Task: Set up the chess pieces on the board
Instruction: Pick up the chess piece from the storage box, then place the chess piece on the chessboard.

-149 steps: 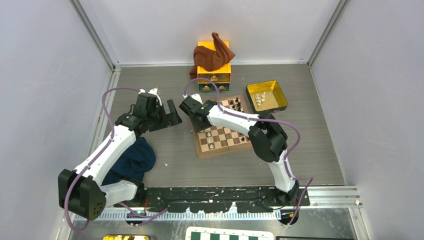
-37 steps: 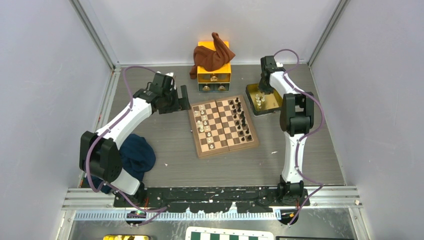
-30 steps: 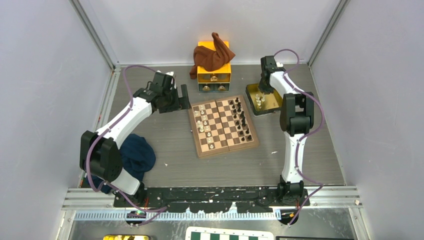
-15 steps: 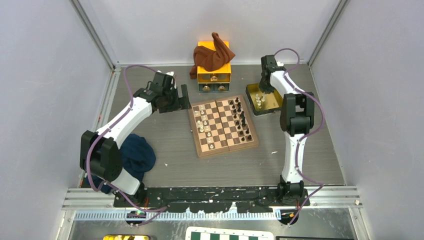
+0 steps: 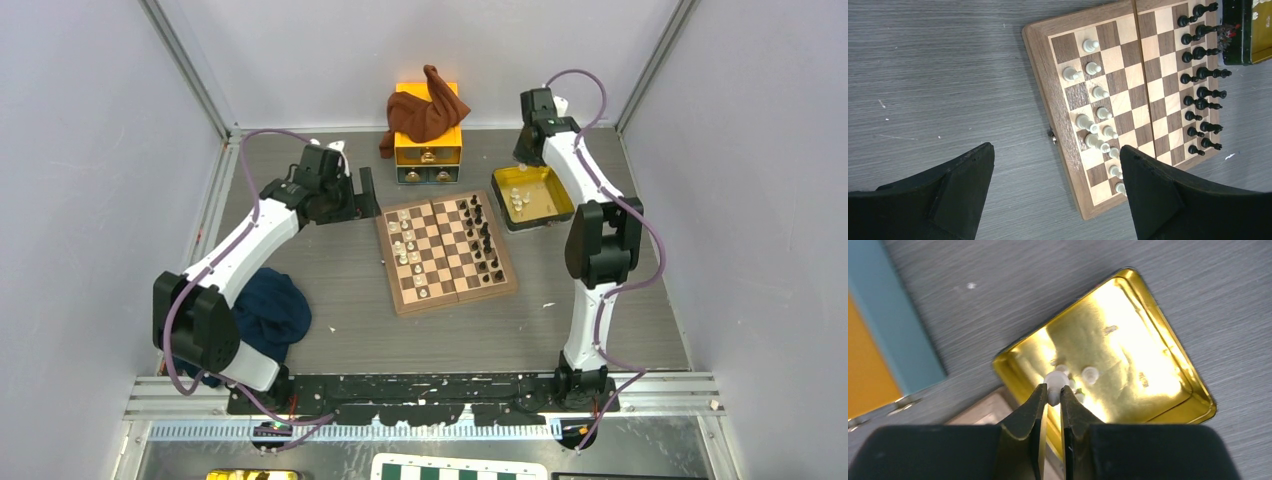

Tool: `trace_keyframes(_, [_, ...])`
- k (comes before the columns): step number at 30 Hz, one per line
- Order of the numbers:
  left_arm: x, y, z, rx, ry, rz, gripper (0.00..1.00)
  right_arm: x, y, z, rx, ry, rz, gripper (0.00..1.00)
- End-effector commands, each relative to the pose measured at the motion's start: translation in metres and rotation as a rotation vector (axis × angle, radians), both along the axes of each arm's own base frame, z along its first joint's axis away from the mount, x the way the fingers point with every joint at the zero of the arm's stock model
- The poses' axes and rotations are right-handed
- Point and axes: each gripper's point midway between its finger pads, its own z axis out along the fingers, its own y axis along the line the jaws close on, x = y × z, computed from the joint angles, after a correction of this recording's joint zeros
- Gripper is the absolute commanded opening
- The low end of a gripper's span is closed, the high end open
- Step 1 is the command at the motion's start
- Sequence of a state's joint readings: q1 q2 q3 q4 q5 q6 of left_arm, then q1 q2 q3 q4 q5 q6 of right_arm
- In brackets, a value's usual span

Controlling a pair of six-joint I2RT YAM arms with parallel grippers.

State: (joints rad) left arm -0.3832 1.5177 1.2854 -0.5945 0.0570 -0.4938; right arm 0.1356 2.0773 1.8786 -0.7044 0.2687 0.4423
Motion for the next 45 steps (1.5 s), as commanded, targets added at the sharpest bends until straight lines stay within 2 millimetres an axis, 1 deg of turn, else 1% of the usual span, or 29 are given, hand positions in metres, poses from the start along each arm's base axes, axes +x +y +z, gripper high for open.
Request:
trace_keyframes(1, [-0.001, 0.001, 0.024, -0.042, -0.08, 0.003, 0.96, -0.006, 0.045, 0.067, 0.011, -0.117, 0.118, 0.01])
trace_keyframes(2, [-0.001, 0.002, 0.025, -0.042, -0.084, 0.003, 0.96, -0.009, 0.06, 0.069, 0.011, -0.117, 0.148, 0.01])
trace_keyframes(4, [-0.004, 0.003, 0.025, -0.041, -0.085, 0.007, 0.96, -0.013, 0.079, 0.075, 0.011, -0.122, 0.192, 0.01])
trace_keyframes(5, [-0.006, 0.004, 0.025, -0.04, -0.085, 0.008, 0.96, -0.016, 0.096, 0.078, 0.012, -0.127, 0.226, 0.01])
trace_keyframes(9, [-0.014, 0.008, 0.024, -0.039, -0.088, 0.015, 0.96, -0.025, 0.145, 0.087, 0.022, -0.147, 0.326, 0.01])
trace_keyframes(12, [-0.02, 0.012, 0.024, -0.04, -0.092, 0.02, 0.96, -0.033, 0.18, 0.088, 0.019, -0.148, 0.399, 0.01])
trace_keyframes(16, [-0.029, 0.016, 0.025, -0.042, -0.1, 0.025, 0.96, -0.042, 0.214, 0.085, 0.007, -0.135, 0.464, 0.01])
trace_keyframes(19, [-0.034, 0.02, 0.024, -0.037, -0.104, 0.03, 0.96, -0.049, 0.233, 0.077, -0.002, -0.116, 0.501, 0.01])
trace_keyframes(23, [-0.038, 0.024, 0.022, -0.027, -0.106, 0.032, 0.96, -0.056, 0.247, 0.062, -0.022, -0.076, 0.531, 0.01])
trace_keyframes(31, [-0.038, 0.028, 0.019, -0.005, -0.108, 0.027, 0.96, -0.074, 0.255, 0.019, -0.056, 0.051, 0.561, 0.01])
trace_keyframes(40, [-0.035, 0.025, 0.014, -0.004, -0.097, 0.015, 0.96, -0.091, 0.261, -0.01, -0.055, 0.133, 0.594, 0.01])
trace_keyframes(45, [-0.035, 0.024, 0.012, -0.004, -0.094, 0.014, 0.96, -0.098, 0.264, -0.023, -0.045, 0.161, 0.603, 0.01])
